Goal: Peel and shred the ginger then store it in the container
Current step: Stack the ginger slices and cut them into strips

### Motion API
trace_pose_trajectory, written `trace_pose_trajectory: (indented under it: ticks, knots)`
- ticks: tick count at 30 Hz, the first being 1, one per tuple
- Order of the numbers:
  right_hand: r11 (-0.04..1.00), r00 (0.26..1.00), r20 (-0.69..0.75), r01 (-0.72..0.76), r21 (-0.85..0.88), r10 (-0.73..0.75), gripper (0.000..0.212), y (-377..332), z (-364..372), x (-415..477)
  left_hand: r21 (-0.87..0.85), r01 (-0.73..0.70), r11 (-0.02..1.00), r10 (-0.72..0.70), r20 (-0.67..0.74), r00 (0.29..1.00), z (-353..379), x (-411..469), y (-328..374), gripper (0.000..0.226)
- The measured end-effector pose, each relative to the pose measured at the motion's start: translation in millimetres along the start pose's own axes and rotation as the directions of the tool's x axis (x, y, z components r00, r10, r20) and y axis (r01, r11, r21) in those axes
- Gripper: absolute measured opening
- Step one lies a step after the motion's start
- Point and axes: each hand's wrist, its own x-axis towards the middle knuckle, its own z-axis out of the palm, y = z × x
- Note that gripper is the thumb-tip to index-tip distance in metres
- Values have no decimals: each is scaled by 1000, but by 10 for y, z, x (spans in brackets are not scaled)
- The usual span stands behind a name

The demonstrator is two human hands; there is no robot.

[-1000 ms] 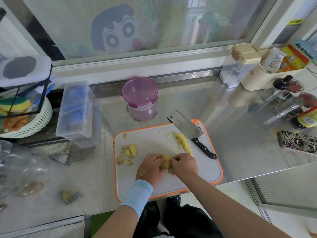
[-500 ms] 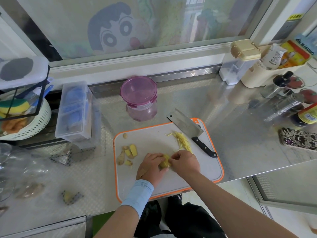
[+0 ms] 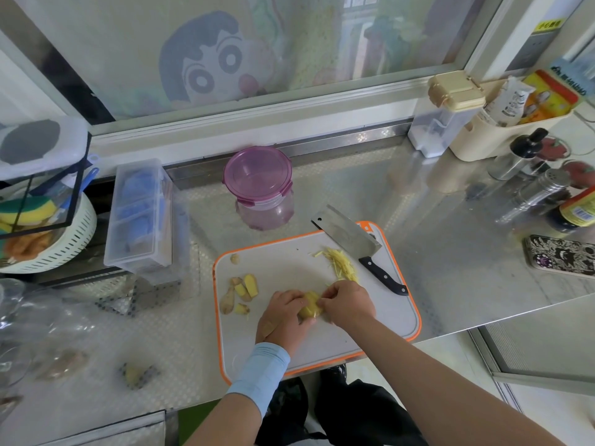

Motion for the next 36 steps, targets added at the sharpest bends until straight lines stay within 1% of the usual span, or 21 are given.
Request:
trace_pose_trajectory:
  ticks: [2,5,6,8,10,11,13,14,16,19,20,22,23,25,27,30,31,32,33,34,36]
  knots:
    - [1000,1000,-4,6,-7,-6,5,-3,1,5,5,15,1000,-15,4,1000,-3,-2,17,34]
    - [1000,1000,-22,13,-23,-13,5,2,0,4,12,-33,999,33,20,999,18,-6,-27,32]
    - [999,999,-27,23,-40,-24,5,0,-1,-3,24,-70,997,69,22,997,3,-18,-37,30]
    - [991,995,-40,83,-103,-87,6,-5,6,-13,7,-98,995,98,27,995,-31,-58,-47,17]
    - [964,976,-54,198,-176,-210,15,-8,20,-17,115,-158,981,157,16,987,-53,-35,-77,3]
    - [944,960,-45,262,-200,-276,20,-4,31,-19,102,-158,982,157,13,987,-61,-22,-94,3]
    - [911,934,-3,348,-221,-358,26,9,51,-19,44,-122,991,120,46,992,-65,12,-118,14]
    - [903,929,16,364,-230,-370,26,17,55,-15,67,-142,988,142,8,990,-62,17,-147,20]
    - [899,926,33,372,-232,-375,24,40,54,4,40,-176,984,176,15,984,-20,33,-236,27]
    - [902,927,50,374,-218,-372,19,45,49,39,35,-209,977,210,-31,977,25,68,-309,27]
    - [901,926,53,376,-217,-374,19,39,48,41,25,-197,980,198,-47,979,11,58,-266,25]
    - [903,926,49,377,-207,-375,18,33,49,48,-26,-118,993,116,-46,992,-79,55,-159,17]
    - [902,925,48,379,-206,-377,18,35,49,55,21,-145,989,146,-52,988,-74,61,-135,14]
    - [896,922,55,385,-223,-383,18,34,47,65,80,-200,976,199,26,980,-100,92,-78,11]
    - [893,924,67,382,-238,-377,18,26,48,76,68,-215,974,211,52,976,-125,100,-36,11]
    - [877,921,135,390,-282,-366,21,-15,36,67,148,-189,971,173,116,978,-85,133,-71,15]
    - [864,917,161,398,-307,-365,23,-33,10,59,137,-166,977,150,124,981,-64,166,-82,15]
    - [858,915,164,402,-320,-368,24,-55,-40,56,114,-114,987,96,155,983,-65,202,-76,14]
    - [856,916,142,400,-328,-374,24,-70,-112,64,120,-72,990,47,197,979,-102,228,-66,14]
    - [850,917,95,395,-348,-387,24,-76,-203,95,148,-64,987,29,229,973,-137,264,-61,14]
    - [845,921,-9,352,-402,-388,25,-61,-421,207,183,-100,978,43,293,955,-184,342,-42,15]
